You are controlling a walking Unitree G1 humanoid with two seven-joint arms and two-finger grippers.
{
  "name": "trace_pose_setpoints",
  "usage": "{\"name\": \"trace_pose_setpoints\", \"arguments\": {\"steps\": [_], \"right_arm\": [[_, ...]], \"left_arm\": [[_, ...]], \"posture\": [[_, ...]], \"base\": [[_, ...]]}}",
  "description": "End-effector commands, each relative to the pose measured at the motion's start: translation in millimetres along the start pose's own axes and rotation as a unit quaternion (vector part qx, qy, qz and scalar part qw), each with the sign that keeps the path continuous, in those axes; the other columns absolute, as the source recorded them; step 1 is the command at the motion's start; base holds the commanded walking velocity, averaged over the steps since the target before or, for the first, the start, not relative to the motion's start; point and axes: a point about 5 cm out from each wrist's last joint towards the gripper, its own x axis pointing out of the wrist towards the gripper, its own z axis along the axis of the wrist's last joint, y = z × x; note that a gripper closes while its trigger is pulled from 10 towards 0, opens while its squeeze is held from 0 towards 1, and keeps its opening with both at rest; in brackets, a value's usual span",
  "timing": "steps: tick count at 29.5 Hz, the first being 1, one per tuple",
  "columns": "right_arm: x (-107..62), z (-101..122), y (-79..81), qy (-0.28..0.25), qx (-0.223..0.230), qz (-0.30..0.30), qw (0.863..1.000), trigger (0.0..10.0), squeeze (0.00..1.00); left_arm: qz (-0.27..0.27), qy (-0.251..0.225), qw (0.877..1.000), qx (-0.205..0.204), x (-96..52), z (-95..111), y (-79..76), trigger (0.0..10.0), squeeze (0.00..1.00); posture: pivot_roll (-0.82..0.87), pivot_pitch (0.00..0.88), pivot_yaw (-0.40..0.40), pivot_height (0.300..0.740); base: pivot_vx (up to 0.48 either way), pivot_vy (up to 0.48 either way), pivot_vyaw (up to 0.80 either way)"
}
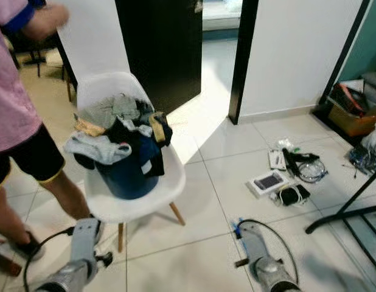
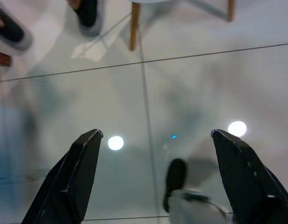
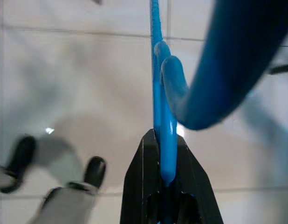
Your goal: Hang hanger
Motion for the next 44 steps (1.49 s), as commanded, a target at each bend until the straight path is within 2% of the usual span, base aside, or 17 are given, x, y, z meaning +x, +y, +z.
{"name": "trace_pose_setpoints", "arguments": {"steps": [1, 12, 16, 24, 28, 30, 32, 36, 37, 38, 39, 40, 42, 44], "right_arm": [[-1.7, -10, -5.5, 0.015, -0.003, -0.007, 1.0, 10.0, 0.0], [-1.8, -10, -5.2, 0.015, -0.004, -0.002, 1.0, 10.0, 0.0], [-1.9, -10, -4.8, 0.014, -0.002, 0.0, 1.0, 10.0, 0.0], [-1.7, -8, -1.3, 0.002, 0.0, 0.021, 1.0, 10.0, 0.0], [-1.7, -7, 0.8, -0.003, -0.003, 0.037, 0.999, 10.0, 0.0], [-1.7, -9, -2.5, 0.01, -0.012, 0.012, 1.0, 10.0, 0.0], [-1.8, -11, -5.0, 0.019, -0.009, -0.008, 1.0, 10.0, 0.0], [-1.9, -12, -6.0, 0.024, -0.013, -0.014, 1.0, 10.0, 0.0], [-2.0, -13, -6.5, 0.027, -0.017, -0.015, 0.999, 10.0, 0.0], [-2.0, -13, -6.5, 0.027, -0.017, -0.015, 0.999, 10.0, 0.0], [-2.1, -13, -6.9, 0.028, -0.018, -0.016, 0.999, 10.0, 0.0], [-2.1, -13, -6.9, 0.028, -0.018, -0.016, 0.999, 10.0, 0.0], [-2.3, -14, -7.6, 0.029, -0.018, -0.016, 0.999, 10.0, 0.0], [-2.3, -14, -7.6, 0.029, -0.018, -0.016, 0.999, 10.0, 0.0]], "left_arm": [[-0.004, 0.0, 1.0, 0.006, 0.1, 0, -3.6, 10.0, 0.0], [0.015, -0.003, 1.0, 0.005, 0.0, 1, 0.4, 10.0, 0.0], [0.048, -0.009, 0.999, -0.009, 0.0, 5, 11.6, 10.0, 0.0], [0.093, -0.014, 0.995, -0.022, -0.2, 13, 23.9, 10.0, 0.0], [0.117, -0.017, 0.992, -0.047, -0.9, 14, 30.0, 10.0, 0.0], [0.143, -0.034, 0.985, -0.087, -1.8, 21, 38.9, 10.0, 0.0], [0.16, -0.055, 0.98, -0.108, -2.5, 31, 45.5, 10.0, 0.0], [0.173, -0.076, 0.975, -0.115, -3.5, 42, 50.5, 10.0, 0.0], [0.195, -0.11, 0.967, -0.121, -5.9, 58, 57.9, 10.0, 0.0], [0.195, -0.11, 0.967, -0.121, -5.9, 58, 57.9, 10.0, 0.0], [0.215, -0.14, 0.958, -0.127, -8.8, 72, 64.2, 10.0, 0.0], [0.215, -0.14, 0.958, -0.127, -8.8, 72, 64.2, 10.0, 0.0], [0.253, -0.205, 0.937, -0.127, -17.2, 98, 74.5, 10.0, 0.0], [0.253, -0.205, 0.937, -0.127, -17.2, 98, 74.5, 10.0, 0.0]], "posture": [[0.01, 0.0, 0.015, 0.74], [0.01, 0.0, 0.015, 0.74], [0.01, 0.0, 0.017, 0.74], [0.01, 0.0, 0.018, 0.74], [0.01, 0.0, 0.019, 0.74], [0.01, 0.0, 0.013, 0.74], [0.01, 0.0, 0.013, 0.74], [0.01, 0.0, 0.008, 0.74], [0.02, 0.0, 0.007, 0.74], [0.02, 0.0, 0.007, 0.74], [0.01, 0.0, 0.007, 0.74], [0.01, 0.0, 0.007, 0.74], [0.02, 0.0, 0.004, 0.74], [0.02, 0.0, 0.004, 0.74]], "base": [[0.289, 0.0, 0.0], [0.288, 0.0, 0.0], [0.286, 0.0, 0.0], [0.165, 0.0, 0.0], [0.0, 0.0, 0.0], [0.0, 0.0, 0.75], [0.0, 0.0, 0.0], [0.0, 0.0, 0.0], [0.0, 0.0, 0.0], [0.0, 0.0, 0.0], [0.0, 0.0, 0.0], [0.0, 0.0, 0.0], [0.0, 0.0, 0.0], [0.0, 0.0, 0.0]]}}
